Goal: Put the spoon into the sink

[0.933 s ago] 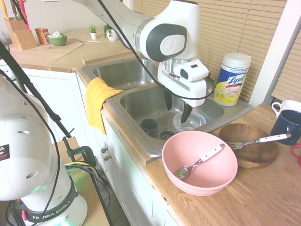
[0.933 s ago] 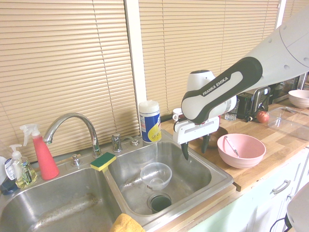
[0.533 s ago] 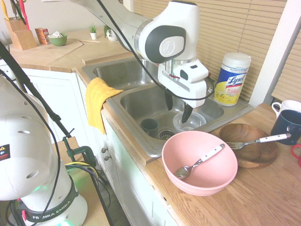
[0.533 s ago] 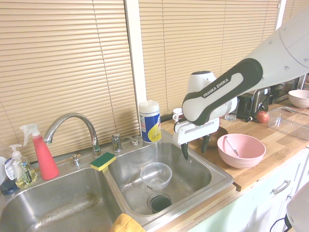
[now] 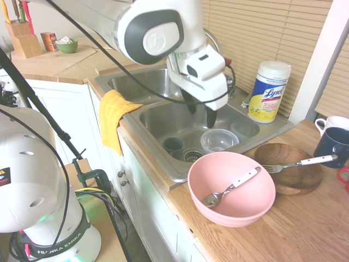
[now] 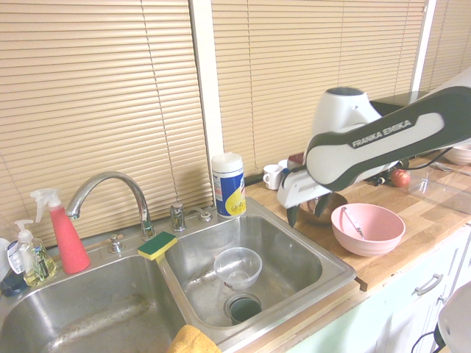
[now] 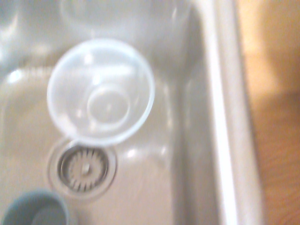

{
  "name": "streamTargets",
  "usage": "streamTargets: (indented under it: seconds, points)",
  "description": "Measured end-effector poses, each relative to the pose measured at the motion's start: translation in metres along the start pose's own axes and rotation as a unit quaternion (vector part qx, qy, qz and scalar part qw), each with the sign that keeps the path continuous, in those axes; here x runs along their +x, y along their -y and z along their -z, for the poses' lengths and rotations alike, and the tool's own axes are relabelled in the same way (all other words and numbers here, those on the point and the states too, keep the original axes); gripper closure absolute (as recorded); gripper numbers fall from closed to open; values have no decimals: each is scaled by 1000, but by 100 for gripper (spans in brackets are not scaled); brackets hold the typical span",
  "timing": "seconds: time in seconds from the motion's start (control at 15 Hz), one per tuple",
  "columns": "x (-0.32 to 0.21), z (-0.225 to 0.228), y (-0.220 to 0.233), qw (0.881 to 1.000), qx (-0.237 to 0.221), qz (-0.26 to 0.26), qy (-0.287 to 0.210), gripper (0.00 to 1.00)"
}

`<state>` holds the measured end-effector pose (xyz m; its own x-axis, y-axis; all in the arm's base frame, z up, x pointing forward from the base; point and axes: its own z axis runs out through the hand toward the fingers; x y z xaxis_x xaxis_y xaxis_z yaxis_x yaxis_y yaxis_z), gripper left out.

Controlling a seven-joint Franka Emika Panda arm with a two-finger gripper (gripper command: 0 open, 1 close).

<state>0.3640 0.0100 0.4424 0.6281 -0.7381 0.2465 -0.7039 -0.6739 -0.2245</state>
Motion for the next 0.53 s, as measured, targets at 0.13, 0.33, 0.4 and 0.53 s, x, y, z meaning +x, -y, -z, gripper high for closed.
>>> streamTargets:
  seconds: [0.13,0.33,0.4,0.53]
  points:
    - [14,13,-10,1000,13,-14,-14,0]
    - [41,15,-40,999,14,-33,-7,0]
    - [49,12,-50,999,10,-40,-4,0]
    - [66,8,-73,999,10,-54,2,0]
